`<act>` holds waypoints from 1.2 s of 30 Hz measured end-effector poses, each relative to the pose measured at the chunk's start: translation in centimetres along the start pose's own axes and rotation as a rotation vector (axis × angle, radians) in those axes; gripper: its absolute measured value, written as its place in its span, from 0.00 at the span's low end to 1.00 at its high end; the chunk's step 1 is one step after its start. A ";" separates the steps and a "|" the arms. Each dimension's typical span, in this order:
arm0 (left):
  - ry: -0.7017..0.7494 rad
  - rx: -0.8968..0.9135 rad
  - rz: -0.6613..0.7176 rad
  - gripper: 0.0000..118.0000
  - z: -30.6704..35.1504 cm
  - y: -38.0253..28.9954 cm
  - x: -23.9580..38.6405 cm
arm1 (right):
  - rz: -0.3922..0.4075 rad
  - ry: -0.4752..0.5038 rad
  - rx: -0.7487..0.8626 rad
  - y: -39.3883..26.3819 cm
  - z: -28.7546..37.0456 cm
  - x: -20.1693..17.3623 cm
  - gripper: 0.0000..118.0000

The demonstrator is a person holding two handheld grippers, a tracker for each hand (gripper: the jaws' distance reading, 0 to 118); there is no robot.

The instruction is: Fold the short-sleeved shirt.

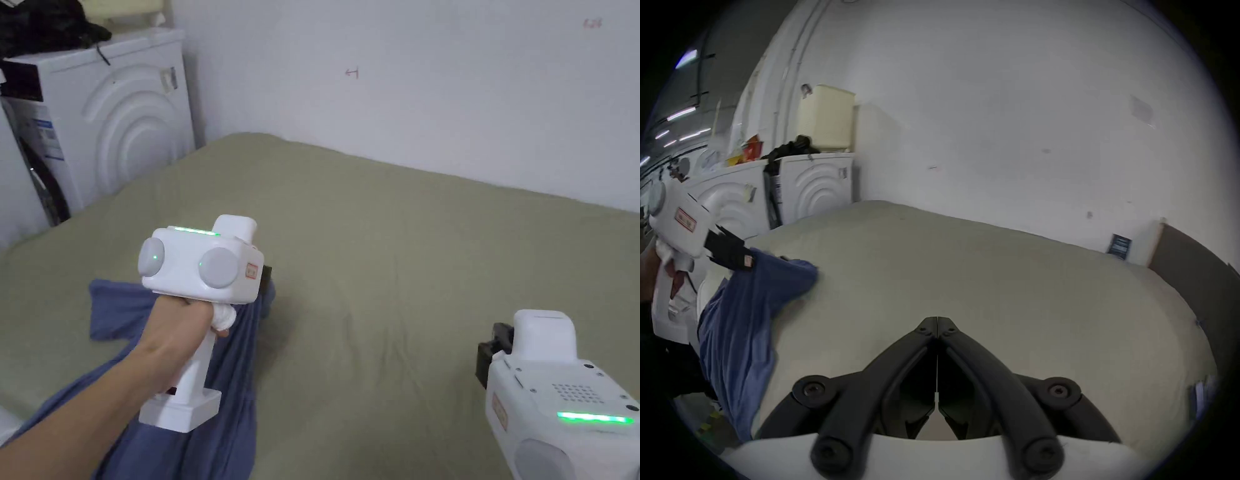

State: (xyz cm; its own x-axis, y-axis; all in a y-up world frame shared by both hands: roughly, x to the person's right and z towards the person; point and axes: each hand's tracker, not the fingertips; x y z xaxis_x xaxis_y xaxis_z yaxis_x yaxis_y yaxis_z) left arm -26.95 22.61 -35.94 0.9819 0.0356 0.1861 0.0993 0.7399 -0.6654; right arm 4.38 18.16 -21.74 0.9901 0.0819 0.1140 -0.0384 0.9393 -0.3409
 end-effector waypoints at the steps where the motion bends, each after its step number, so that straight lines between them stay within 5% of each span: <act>1: -0.030 0.012 -0.018 0.01 0.1 0.4 2.0 | -0.004 -0.019 0.009 0.1 0.8 1.4 0.01; 10: -0.389 0.041 -0.220 0.01 1.0 2.4 26.0 | -0.071 -0.264 0.015 -1.1 7.5 15.7 0.01; 19: -0.635 -0.046 -0.342 0.01 -3.4 0.5 42.7 | -0.117 -0.436 -0.022 -3.5 9.7 24.5 0.01; 32: -0.512 -0.281 -0.374 0.01 -16.0 -7.2 46.7 | -0.160 -0.440 -0.102 -7.6 5.9 26.8 0.01; 35: -0.531 -0.272 -0.357 0.15 -15.4 -7.2 45.9 | -0.156 -0.436 -0.106 -7.7 5.7 26.5 0.01; 36: -0.523 -0.245 -0.349 0.32 -15.1 -7.0 45.5 | -0.156 -0.435 -0.107 -7.6 5.8 26.4 0.01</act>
State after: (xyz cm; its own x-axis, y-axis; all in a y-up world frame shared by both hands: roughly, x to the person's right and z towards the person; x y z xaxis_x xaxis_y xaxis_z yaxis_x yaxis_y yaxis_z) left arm 19.44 8.91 -33.73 0.6841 0.1888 0.7046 0.4908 0.5955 -0.6360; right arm 30.03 15.08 -10.76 0.8336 0.0955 0.5440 0.1434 0.9138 -0.3801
